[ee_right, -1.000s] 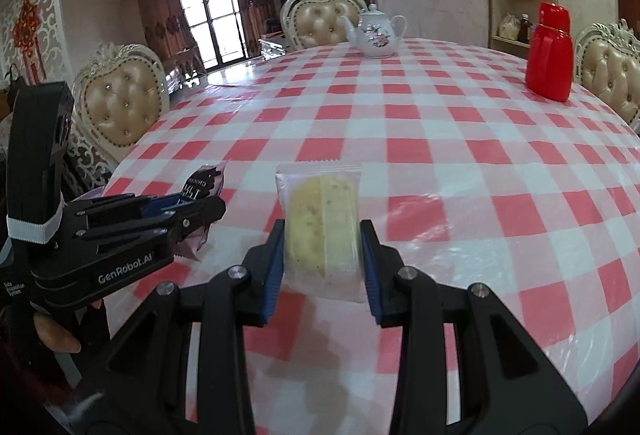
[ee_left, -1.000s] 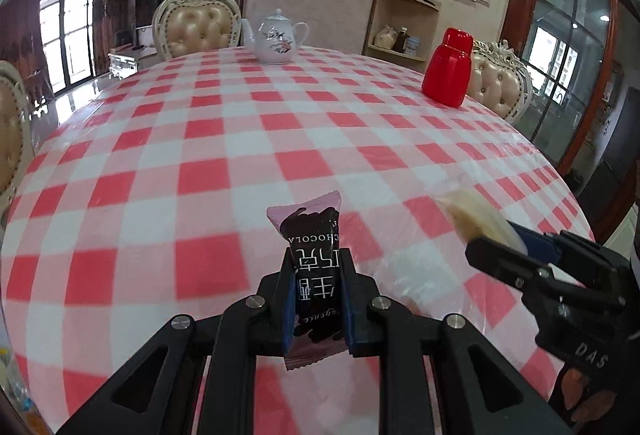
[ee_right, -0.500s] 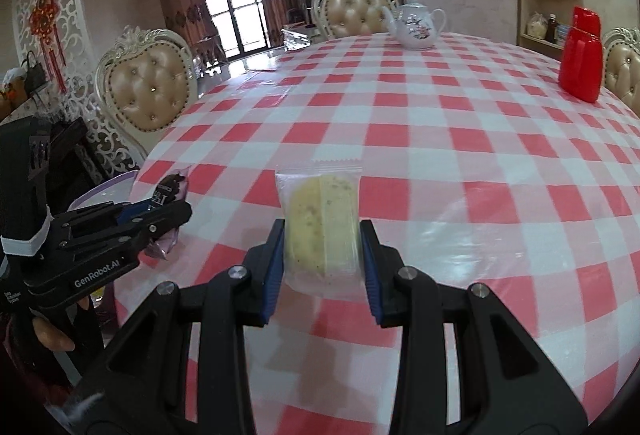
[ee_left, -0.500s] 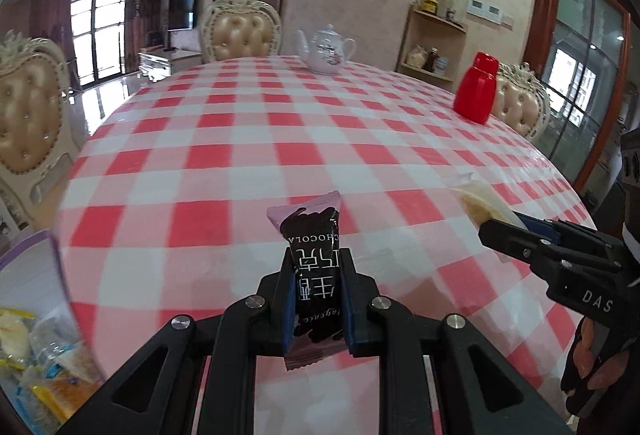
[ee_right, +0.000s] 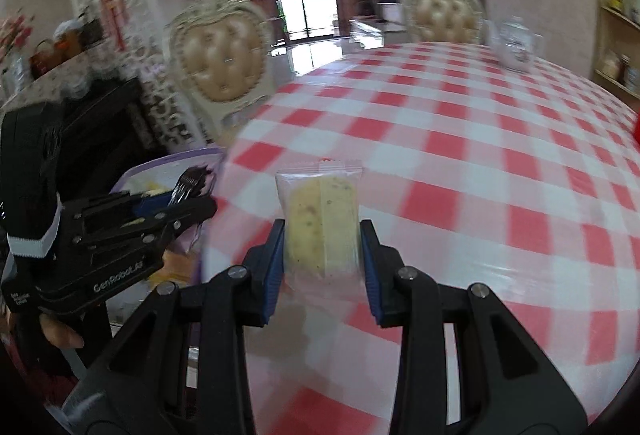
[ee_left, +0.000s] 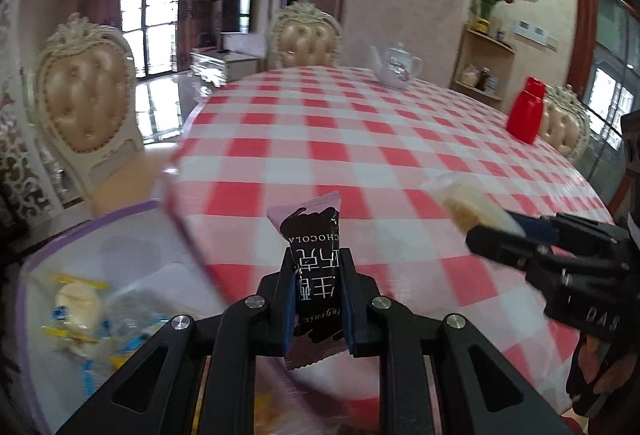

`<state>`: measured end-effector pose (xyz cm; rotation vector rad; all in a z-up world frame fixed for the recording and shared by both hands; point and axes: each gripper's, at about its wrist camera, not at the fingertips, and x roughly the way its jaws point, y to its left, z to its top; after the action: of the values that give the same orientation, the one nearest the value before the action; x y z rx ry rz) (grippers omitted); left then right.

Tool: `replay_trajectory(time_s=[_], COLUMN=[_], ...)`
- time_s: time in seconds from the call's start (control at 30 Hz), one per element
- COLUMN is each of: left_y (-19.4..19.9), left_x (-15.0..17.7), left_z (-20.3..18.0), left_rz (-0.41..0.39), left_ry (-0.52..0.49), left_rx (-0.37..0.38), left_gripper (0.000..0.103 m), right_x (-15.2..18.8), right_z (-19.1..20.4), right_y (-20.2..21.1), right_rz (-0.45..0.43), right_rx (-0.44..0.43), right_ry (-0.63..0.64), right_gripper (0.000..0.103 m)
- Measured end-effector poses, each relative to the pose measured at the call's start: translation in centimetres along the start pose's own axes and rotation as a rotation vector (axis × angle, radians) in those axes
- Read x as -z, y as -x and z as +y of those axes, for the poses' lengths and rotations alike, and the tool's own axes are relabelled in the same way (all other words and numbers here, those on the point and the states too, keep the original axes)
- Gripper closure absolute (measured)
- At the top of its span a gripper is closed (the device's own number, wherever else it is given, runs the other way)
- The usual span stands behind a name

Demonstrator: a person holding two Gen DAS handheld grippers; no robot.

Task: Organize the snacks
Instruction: 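Carry the sponge cake and chocolate bar with both grippers over the bin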

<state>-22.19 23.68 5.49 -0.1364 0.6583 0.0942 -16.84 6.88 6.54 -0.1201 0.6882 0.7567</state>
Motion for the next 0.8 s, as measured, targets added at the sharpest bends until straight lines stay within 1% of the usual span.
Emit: replay_trajectory(time_s=[0.13,0.23,0.37,0.6,0.8], left_y=[1.2,1.8,2.1,2.5,2.7], left_x=[0.0,0.0,0.2,1.2,2.1], left_z=[3.1,5.3,7.7,11.8,14.9], left_rz=[-0.019,-0.028,-0.016,-0.005,-0.007], left_ry=[0.024,0.052,0.069,0.114,0.166], left_rx=[-0.065,-0.106,-0.150,-0.231,-0.257], left_gripper=[0.083,0.084,0.084,0.084,0.083], right_x=[-0.5,-0.8,-1.1,-1.2,-0.3], right_z=[4.1,6.7,9.8,14.2,17.0], right_y=[-2.2,-3.7,-5.4,-8.2,-10.1], right_rz=[0.030,0.054,0.086,0.141,0.187], right_rx=[-0.075,-0.114,-0.160,-0.205,-0.227], right_ry=[0.071,0.123,0.174,0.247,0.298], right_gripper=[0.064,0.064,0.064,0.064,0.064])
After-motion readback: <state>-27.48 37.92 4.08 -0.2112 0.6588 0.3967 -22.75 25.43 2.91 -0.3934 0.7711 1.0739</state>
